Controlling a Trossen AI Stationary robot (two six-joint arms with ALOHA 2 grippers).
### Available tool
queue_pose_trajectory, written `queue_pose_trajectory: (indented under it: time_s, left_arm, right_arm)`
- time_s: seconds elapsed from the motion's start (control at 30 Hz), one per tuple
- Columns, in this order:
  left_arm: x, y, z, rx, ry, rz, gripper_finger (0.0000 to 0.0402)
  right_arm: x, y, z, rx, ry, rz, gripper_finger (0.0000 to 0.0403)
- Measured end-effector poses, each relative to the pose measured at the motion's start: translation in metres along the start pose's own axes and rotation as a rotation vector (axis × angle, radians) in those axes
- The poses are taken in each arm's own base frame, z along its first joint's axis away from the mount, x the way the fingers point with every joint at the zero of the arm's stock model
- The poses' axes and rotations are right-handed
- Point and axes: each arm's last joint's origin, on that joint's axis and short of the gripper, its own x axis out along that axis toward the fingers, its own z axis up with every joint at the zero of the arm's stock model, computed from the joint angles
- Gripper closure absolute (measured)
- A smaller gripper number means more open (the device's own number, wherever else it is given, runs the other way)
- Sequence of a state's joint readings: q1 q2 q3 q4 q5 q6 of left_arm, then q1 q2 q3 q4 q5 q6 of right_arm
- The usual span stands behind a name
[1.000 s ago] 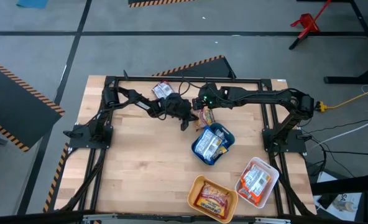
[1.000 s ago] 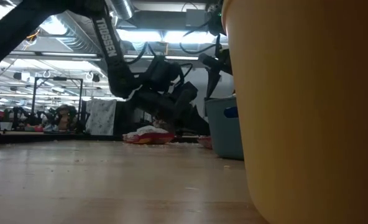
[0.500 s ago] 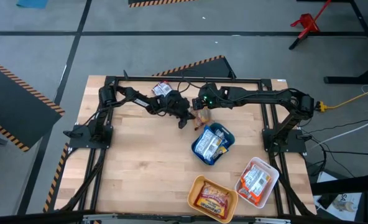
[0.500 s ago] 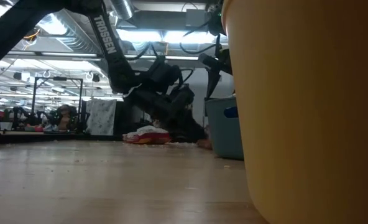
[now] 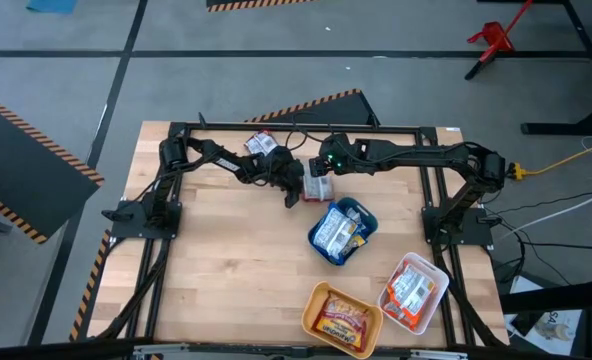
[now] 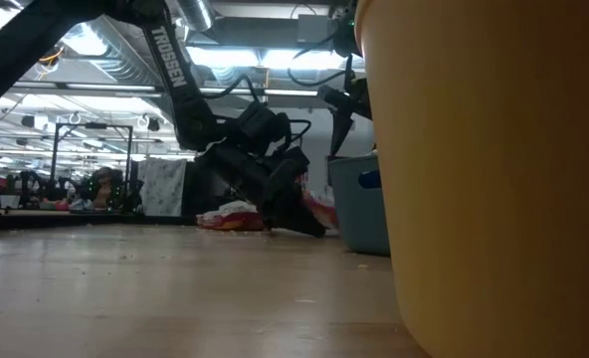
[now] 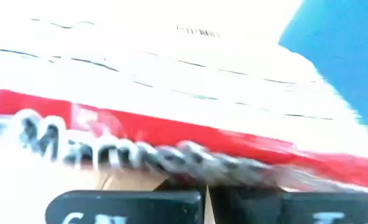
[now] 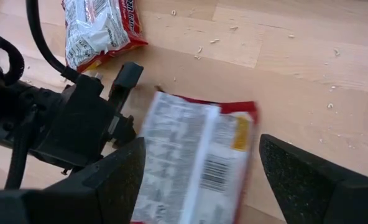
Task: Sort Maruchan noodles
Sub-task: Put the right red noodle pack into the yellow bin
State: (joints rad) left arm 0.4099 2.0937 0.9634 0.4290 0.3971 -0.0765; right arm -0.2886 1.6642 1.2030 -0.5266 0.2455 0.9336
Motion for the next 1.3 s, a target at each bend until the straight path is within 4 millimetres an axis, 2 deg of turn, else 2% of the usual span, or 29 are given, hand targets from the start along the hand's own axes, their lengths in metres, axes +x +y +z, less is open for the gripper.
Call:
queue_pose_trajectory:
  time_s: [0.23, 0.5, 0.7, 0.87, 1.13, 1.3]
  left_arm:
    - [0.000, 0.000, 0.000, 0.000, 0.001, 0.000, 0.0402]
    - [-0.005, 0.000, 0.001, -0.034, 0.021, -0.014, 0.0402]
    - [-0.030, -0.006, 0.015, -0.003, 0.052, 0.032, 0.0401]
    - [-0.052, -0.008, 0.029, 0.070, 0.021, 0.088, 0.0401]
    - [-0.091, 0.002, 0.013, 0.010, -0.028, 0.100, 0.0401]
    - [-0.107, 0.003, 0.003, -0.029, -0.103, 0.065, 0.0401]
  right_arm:
    - [0.000, -0.001, -0.001, -0.005, 0.006, -0.006, 0.0104]
    - [-0.001, -0.010, -0.006, 0.021, 0.043, -0.120, 0.0104]
    - [-0.001, -0.011, -0.005, 0.024, 0.015, -0.135, 0.0104]
    - [0.005, -0.022, -0.001, 0.059, 0.026, -0.219, 0.0104]
    - [0.033, -0.031, -0.001, 0.088, 0.111, -0.262, 0.0104]
    - [0.037, -0.031, -0.003, 0.123, 0.127, -0.264, 0.0104]
